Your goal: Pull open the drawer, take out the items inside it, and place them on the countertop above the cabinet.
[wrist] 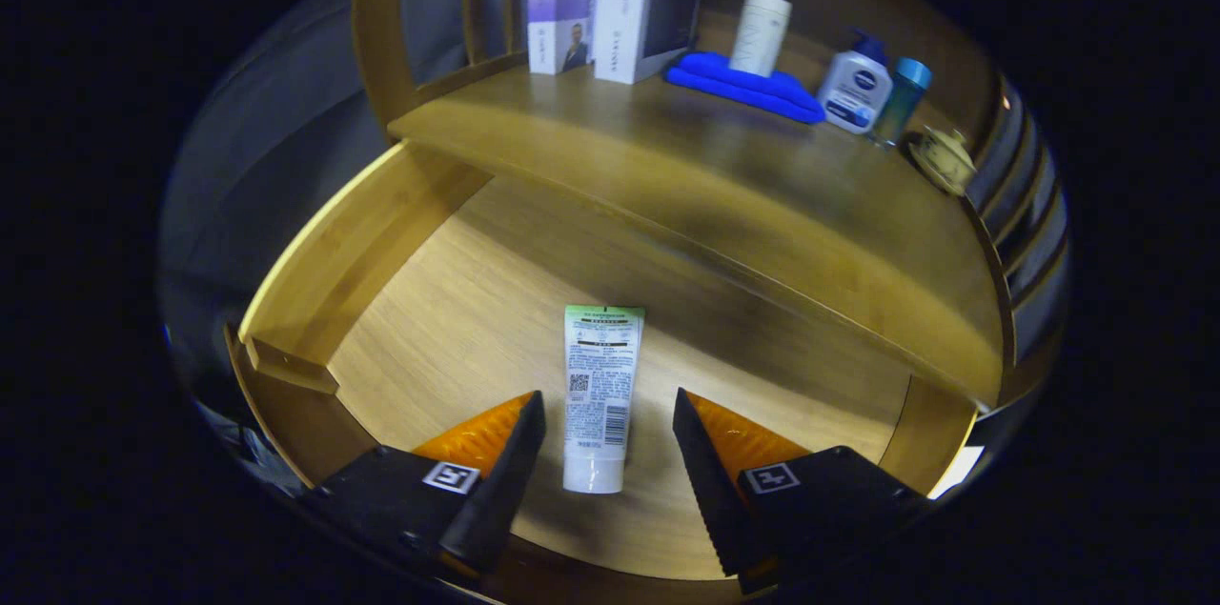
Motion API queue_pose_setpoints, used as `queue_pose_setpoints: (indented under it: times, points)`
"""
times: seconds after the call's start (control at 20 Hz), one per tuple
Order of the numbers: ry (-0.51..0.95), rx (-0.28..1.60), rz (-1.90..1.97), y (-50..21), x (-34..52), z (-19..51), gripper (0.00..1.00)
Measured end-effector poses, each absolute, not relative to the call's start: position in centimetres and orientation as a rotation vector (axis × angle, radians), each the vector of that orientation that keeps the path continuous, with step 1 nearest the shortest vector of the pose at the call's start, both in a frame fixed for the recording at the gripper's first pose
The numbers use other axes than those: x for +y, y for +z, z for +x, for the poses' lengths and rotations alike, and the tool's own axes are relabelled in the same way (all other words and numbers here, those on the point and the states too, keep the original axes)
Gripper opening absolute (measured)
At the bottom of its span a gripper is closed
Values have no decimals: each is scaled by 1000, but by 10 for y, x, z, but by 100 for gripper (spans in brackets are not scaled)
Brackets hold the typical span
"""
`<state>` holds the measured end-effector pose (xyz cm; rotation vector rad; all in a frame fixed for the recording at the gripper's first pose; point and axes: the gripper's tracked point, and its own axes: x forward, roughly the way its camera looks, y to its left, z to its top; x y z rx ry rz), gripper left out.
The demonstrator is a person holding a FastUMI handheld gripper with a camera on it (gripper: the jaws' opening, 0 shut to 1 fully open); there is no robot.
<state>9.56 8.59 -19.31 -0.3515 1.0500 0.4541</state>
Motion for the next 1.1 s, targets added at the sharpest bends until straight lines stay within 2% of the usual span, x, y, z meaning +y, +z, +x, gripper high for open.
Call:
queue_pose_setpoints:
  times: [0.05, 0.25, 0.45, 0.6, 0.75, 1.1]
  points:
    - [465, 1057, -375, -197, 88, 96, 89]
    - [484, 1118, -362, -217, 96, 95, 90]
    - [472, 1153, -398, -234, 90, 95, 77]
    - [499, 1122, -413, -233, 93, 93, 53]
    - [466, 1072, -398, -224, 91, 101, 27]
    - [493, 1021, -293, -188, 99, 96, 27]
